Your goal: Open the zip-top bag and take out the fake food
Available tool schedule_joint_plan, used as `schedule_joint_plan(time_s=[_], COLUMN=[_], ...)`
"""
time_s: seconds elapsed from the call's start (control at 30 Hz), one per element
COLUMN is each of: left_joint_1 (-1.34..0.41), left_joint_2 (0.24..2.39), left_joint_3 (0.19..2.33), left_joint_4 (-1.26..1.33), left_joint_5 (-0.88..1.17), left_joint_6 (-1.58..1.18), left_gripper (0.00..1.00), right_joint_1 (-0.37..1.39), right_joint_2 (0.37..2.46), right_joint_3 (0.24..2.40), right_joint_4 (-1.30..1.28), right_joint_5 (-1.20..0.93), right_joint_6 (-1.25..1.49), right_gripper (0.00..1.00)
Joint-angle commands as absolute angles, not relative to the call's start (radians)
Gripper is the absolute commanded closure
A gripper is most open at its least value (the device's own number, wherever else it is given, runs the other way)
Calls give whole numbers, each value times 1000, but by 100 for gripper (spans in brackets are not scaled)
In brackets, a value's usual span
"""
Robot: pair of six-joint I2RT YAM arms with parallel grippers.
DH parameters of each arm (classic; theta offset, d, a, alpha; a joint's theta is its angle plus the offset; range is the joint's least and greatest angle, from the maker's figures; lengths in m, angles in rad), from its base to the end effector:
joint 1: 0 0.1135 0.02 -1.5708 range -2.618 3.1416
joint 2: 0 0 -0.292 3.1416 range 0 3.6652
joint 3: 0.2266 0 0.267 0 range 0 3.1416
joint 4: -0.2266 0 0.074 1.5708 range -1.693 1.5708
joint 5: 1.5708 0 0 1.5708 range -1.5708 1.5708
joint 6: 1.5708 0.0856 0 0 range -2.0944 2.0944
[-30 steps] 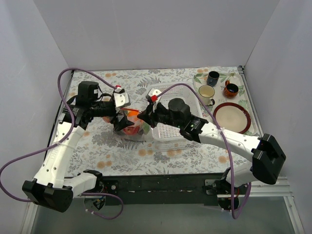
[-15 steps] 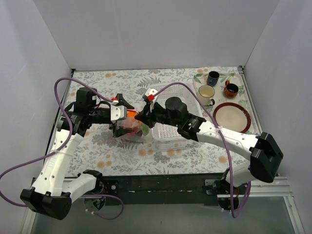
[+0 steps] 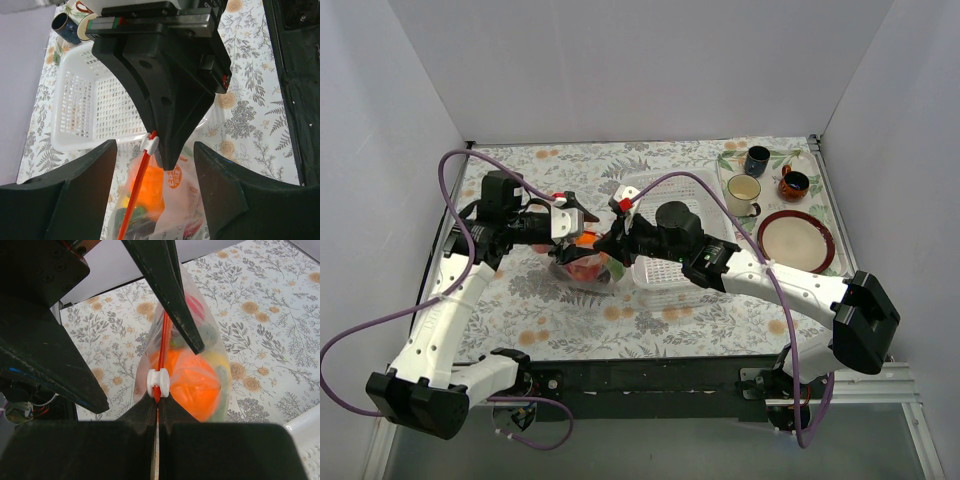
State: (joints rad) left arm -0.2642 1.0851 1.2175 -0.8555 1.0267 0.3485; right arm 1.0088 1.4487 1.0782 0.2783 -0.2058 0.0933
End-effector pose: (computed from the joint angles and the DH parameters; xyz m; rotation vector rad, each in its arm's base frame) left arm 0.1955 -0.1288 0.3873 1.1049 1.7803 -1.1052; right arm 0.2014 0.3527 0.3505 -0.9232 1.5002 0.9915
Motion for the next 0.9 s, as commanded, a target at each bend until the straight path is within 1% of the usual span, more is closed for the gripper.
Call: schedule_joint_plan(time_s=[0.0, 0.1, 0.13, 0.17, 0.23, 0.3, 0.4, 0.57, 0.6, 0.7, 0.8, 0.83, 0.87], left_joint_1=[-265, -267, -265, -267, -267, -267, -267, -265, -265, -265, -267, -267, -265], left_joint_2=[1091, 1106, 1109, 1118, 1129, 1138, 1161, 1167, 1167, 1170, 1177, 1186, 1190], left_joint_3=[1278, 1290, 1298, 1302, 1310, 1315, 1331, 1339, 1339, 1345, 1362, 1368, 1377], left_joint_4=[-868, -911, -923, -940, -992, -1035, -1084, -1071, -1059, -1040, -1054, -1063, -1075], left_joint_5=[1043, 1048, 1048, 1046, 1036, 1028, 1022, 1031, 1031, 1031, 1035, 1037, 1040], left_joint_6=[373, 402, 409, 434, 469, 506, 540, 532, 529, 517, 528, 531, 549], left_gripper=[39, 48, 55, 58, 60, 59, 51, 42, 38, 33, 33, 38, 40], right_joint_1=[1017, 1017, 1017, 1017, 1019, 1019, 1019, 1023, 1025, 1028, 1031, 1032, 1032], right_joint_2=[1433, 1431, 1431, 1431, 1431, 1428, 1431, 1440, 1442, 1447, 1448, 1450, 1453], right_joint_3=[1106, 1103, 1100, 1100, 1100, 1097, 1097, 1101, 1104, 1104, 1104, 1106, 1106], right_joint_4=[298, 298, 298, 298, 296, 298, 298, 295, 291, 287, 287, 284, 282], right_joint_5=[-216, -219, -221, -219, -219, -222, -229, -235, -236, -236, -236, -236, -236], right_joint_6=[84, 84, 84, 84, 84, 84, 86, 86, 86, 86, 84, 86, 86], right_gripper=[99, 99, 99, 99, 99, 99, 99, 99, 99, 99, 99, 99, 99])
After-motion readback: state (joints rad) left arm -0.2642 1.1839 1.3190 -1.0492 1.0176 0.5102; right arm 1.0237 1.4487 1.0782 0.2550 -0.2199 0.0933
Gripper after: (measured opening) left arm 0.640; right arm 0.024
